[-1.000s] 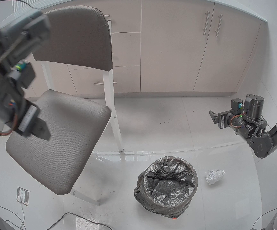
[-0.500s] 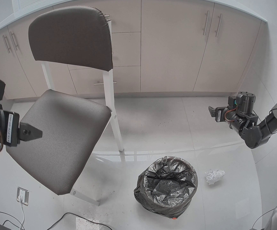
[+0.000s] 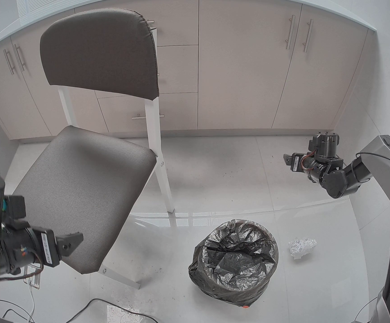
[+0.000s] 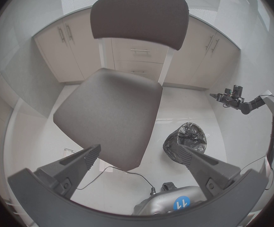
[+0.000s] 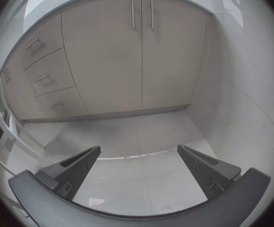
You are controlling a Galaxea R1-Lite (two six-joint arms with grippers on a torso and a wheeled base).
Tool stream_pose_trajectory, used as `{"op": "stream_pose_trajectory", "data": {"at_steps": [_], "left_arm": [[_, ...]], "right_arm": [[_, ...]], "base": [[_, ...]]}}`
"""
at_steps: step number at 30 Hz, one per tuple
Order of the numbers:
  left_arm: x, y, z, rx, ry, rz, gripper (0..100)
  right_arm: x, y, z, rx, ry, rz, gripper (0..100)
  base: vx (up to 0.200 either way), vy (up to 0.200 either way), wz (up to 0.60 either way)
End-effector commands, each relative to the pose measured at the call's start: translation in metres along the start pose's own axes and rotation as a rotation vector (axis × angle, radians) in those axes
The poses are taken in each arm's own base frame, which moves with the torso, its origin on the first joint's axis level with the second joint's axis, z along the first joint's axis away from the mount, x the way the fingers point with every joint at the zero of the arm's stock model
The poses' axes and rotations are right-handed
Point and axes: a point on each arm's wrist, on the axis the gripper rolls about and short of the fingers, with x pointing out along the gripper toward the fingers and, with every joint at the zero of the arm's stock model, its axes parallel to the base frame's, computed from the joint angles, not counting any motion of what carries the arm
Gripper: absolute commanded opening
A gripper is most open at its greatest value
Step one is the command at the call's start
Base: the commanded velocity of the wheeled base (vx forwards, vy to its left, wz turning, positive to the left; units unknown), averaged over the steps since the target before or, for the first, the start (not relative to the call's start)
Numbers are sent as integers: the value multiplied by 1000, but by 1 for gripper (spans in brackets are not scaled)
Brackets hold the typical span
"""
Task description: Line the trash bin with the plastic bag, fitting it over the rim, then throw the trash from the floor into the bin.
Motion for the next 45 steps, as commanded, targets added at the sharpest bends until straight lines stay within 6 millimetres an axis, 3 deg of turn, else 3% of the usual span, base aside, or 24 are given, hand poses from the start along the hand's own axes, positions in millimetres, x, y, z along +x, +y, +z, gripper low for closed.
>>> {"op": "stream_pose_trajectory", "data": {"at_steps": [1, 2, 3, 4, 5, 6, 10, 14, 17, 23, 24, 26, 28, 29, 36, 39, 41, 43, 44, 45], "left_arm": [[25, 36, -116, -134, 5, -59, 100], [25, 36, -116, -135, 5, -60, 100], [25, 36, -115, -143, 4, -61, 100], [26, 36, -115, -143, 8, -59, 100], [26, 36, -115, -143, 8, -59, 100], [27, 35, -115, -140, 18, -52, 100], [28, 35, -116, -146, 26, -48, 100], [29, 36, -118, -180, 39, -40, 100], [29, 35, -120, -187, 40, -56, 100], [30, 30, -115, -284, 13, -91, 100], [30, 30, -115, -284, 13, -91, 100], [32, 30, -111, -320, -18, -84, 100], [33, 31, -109, -331, -25, -72, 100], [35, 32, -108, -344, -28, -52, 100], [35, 33, -110, -343, -18, -39, 100], [37, 33, -111, -336, 0, -32, 100], [38, 32, -111, -331, 11, -25, 100], [38, 32, -111, -331, 11, -25, 100], [38, 32, -112, -327, 16, -24, 100], [39, 32, -112, -325, 19, -25, 100]], "right_arm": [[-18, 68, -75, 18, 335, 242, 100], [-21, 70, -75, 16, 333, 251, 100], [-43, 86, -78, -4, 335, 312, 100], [-53, 93, -79, -13, 332, 340, 100], [-53, 93, -79, -13, 332, 340, 100], [-74, 111, -86, -45, 340, 397, 100], [-87, 127, -96, -78, 356, 441, 100], [-71, 122, -98, -51, 348, 416, 100], [-44, 100, -92, -9, 320, 353, 100], [22, 38, -58, 92, 185, 199, 100], [22, 38, -58, 92, 185, 199, 100], [43, 10, -42, 120, 161, 140, 100], [48, 3, -41, 127, 161, 125, 100], [61, -8, -42, 136, 165, 100, 100], [113, -28, -82, 148, 187, 38, 100], [128, -32, -87, 149, 173, 17, 100], [133, -37, -124, 138, 282, -27, 100], [133, -37, -124, 138, 282, -27, 100], [135, -48, -170, 124, 412, -80, 100], [134, -51, -193, 117, 482, -95, 100]], "base": [[0, 0, 0], [0, 0, 0], [0, 0, 0], [0, 0, 0], [0, 0, 0], [0, 0, 0], [0, 0, 0], [0, 0, 0], [0, 0, 0], [0, 0, 0], [0, 0, 0], [0, 0, 0], [0, 0, 0], [0, 0, 0], [0, 0, 0], [0, 0, 0], [0, 0, 0], [0, 0, 0], [0, 0, 0], [0, 0, 0]]}}
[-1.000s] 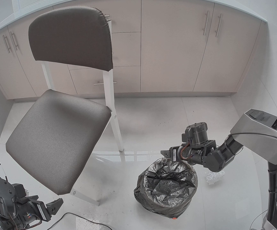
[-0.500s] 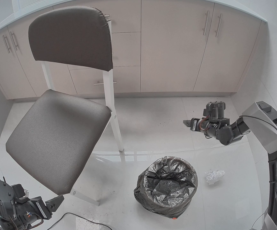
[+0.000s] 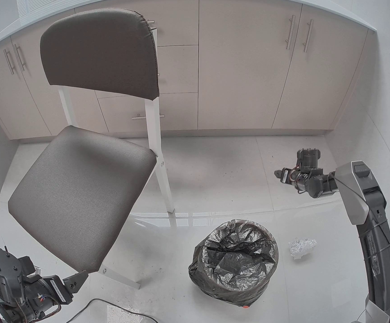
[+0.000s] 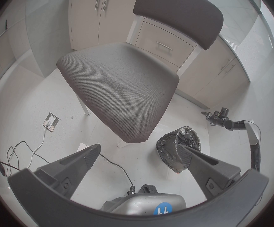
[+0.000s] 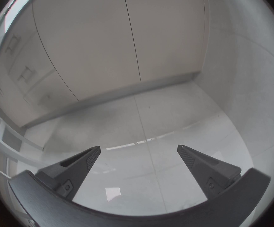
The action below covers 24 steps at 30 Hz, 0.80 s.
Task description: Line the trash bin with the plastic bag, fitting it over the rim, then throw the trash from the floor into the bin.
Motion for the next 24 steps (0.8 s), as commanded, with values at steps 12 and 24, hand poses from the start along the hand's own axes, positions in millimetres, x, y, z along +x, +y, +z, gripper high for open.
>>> {"op": "stream_pose_trajectory", "data": {"at_steps": [12, 24], "left_arm": [[1, 6, -10, 36, 77, 51, 100], [-3, 10, -12, 38, 78, 52, 100]], "right_arm": [[35, -72, -165, -2, 554, -273, 100], [34, -64, -168, 21, 538, -333, 100]], "base": [[0, 0, 0], [0, 0, 0]]}}
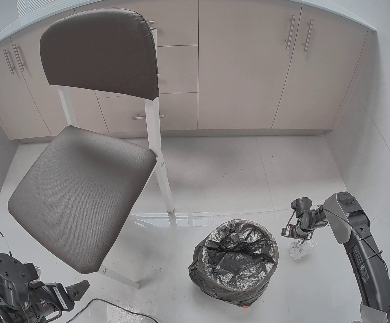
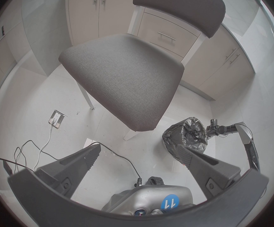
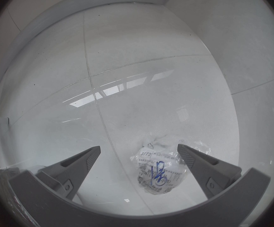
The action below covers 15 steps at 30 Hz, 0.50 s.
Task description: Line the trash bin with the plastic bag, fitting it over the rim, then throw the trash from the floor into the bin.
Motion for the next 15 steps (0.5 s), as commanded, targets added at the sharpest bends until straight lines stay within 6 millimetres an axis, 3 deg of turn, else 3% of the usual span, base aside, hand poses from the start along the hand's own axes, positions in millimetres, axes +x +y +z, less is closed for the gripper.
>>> {"op": "stream_pose_trajectory", "data": {"at_steps": [1, 9, 15], "left_arm": [[-5, 6, -4, 1, -3, -3, 100], [-7, 7, -5, 9, -7, -9, 100], [-7, 7, -5, 9, -7, -9, 100]], "right_arm": [[0, 4, -4, 14, 6, -3, 100], [-2, 6, -16, 72, 89, -68, 100], [-14, 13, -48, 179, 290, -254, 100]], "base": [[0, 0, 0], [0, 0, 0], [0, 0, 0]]}}
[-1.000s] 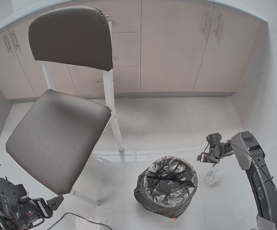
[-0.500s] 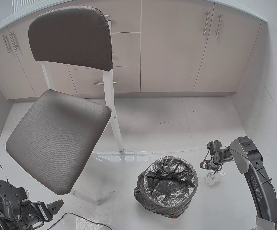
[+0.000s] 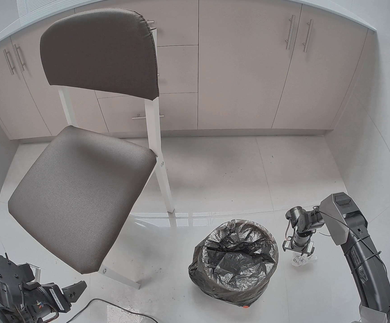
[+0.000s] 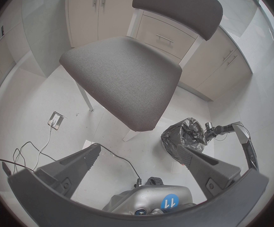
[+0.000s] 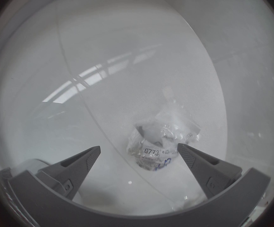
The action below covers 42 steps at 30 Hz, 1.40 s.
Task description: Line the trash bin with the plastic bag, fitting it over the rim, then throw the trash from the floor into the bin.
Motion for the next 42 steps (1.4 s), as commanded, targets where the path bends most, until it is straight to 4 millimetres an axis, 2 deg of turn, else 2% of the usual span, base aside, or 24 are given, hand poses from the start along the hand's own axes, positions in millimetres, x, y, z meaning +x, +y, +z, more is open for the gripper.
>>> {"op": "stream_pose_trajectory", "data": {"at_steps": [1, 9, 21, 26, 33, 42], "left_arm": [[0, 3, -4, 4, 11, 10, 100], [0, 4, -4, 4, 8, 10, 100], [-1, 4, -5, 6, 15, 16, 100], [-6, 6, -5, 7, -7, -18, 100], [-21, 11, -11, 48, -23, -119, 100], [-22, 13, -12, 78, -22, -117, 100]], "right_arm": [[-5, 6, -19, 33, 70, -83, 100], [-1, -5, -13, 123, 56, -127, 100], [2, -14, -6, 143, 42, -143, 100], [3, -12, 3, 151, -20, -97, 100], [7, -15, 29, 120, -178, 2, 100], [6, -13, 29, 121, -191, 0, 100]], "base": [[0, 0, 0], [0, 0, 0], [0, 0, 0], [0, 0, 0], [0, 0, 0], [0, 0, 0]]}}
